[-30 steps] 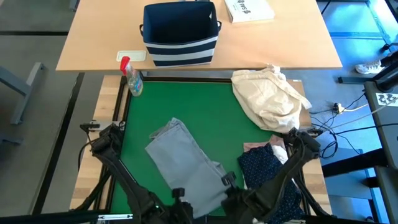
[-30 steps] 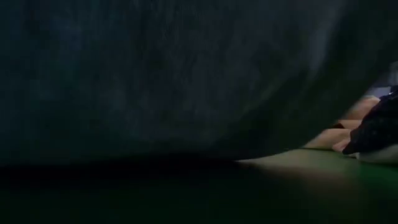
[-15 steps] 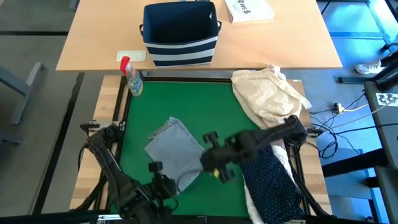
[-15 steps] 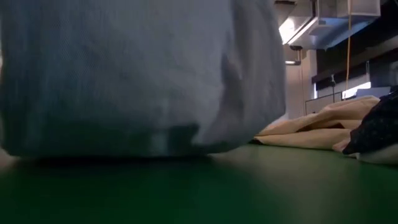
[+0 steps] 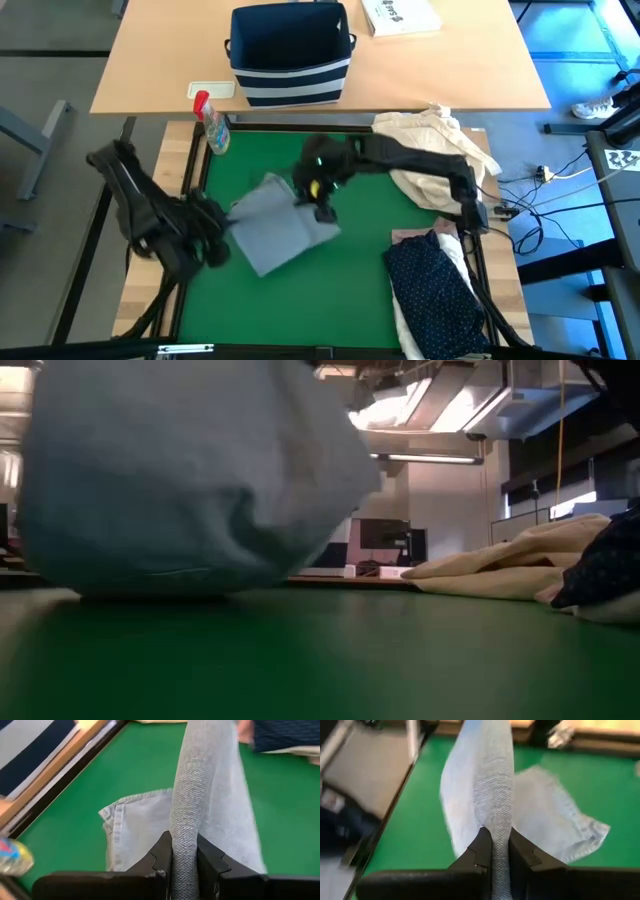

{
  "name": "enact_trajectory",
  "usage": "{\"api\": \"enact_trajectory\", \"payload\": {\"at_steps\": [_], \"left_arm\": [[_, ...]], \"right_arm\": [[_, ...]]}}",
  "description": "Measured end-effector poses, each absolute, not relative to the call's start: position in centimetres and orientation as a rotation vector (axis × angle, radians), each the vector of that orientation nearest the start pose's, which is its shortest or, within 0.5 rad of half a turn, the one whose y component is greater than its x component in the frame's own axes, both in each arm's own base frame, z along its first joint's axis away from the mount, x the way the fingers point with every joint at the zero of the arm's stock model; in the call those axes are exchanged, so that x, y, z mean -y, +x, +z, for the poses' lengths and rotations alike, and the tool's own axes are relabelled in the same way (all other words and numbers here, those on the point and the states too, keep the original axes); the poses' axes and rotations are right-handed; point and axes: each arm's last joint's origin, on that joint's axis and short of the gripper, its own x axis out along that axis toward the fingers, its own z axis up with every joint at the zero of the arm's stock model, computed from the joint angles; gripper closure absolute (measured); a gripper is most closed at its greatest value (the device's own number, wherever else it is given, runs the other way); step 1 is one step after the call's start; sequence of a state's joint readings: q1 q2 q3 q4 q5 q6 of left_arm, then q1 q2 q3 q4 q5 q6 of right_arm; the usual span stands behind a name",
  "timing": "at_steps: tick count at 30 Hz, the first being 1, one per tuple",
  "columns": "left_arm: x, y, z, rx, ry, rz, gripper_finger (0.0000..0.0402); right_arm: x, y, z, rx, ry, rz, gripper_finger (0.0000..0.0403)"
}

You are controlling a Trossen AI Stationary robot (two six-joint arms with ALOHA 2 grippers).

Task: Fold laundry
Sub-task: Fold the blue jeans

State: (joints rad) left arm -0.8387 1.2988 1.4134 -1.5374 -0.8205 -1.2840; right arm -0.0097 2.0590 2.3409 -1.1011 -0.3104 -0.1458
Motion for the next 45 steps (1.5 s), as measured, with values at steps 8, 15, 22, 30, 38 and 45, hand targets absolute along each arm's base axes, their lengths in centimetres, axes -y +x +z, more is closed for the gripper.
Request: {"api": "enact_trajectory", "payload": {"at_steps": [8, 15, 22, 30, 38, 45], "left_arm": [[5.9, 8.3, 30.7, -0.645, -0.307, 0.566, 0.0359], [2.7, 5.4, 25.3, -0.608, -0.441, 0.630, 0.0357], [1.0, 4.1, 24.4, -0.499, -0.457, 0.714, 0.0356], [0.7, 4.2, 24.4, -0.463, -0.542, 0.781, 0.0346], [0.2, 3.7, 26.2, -0.526, -0.601, 0.762, 0.0283], [-0.4, 2.9, 29.9, -0.547, -0.694, 0.688, 0.0278]], "right_arm": [[7.1, 47.5, 35.6, -0.649, 0.140, 0.195, 0.0372], [11.9, 51.3, 29.4, -0.614, 0.205, 0.072, 0.0372], [15.5, 53.7, 26.0, -0.463, 0.219, -0.064, 0.0372], [16.4, 55.7, 23.1, -0.332, 0.193, -0.122, 0.0354], [16.7, 56.2, 21.0, -0.333, 0.271, -0.161, 0.0215], [16.7, 56.2, 21.0, -0.331, 0.275, -0.169, 0.0136]]}}
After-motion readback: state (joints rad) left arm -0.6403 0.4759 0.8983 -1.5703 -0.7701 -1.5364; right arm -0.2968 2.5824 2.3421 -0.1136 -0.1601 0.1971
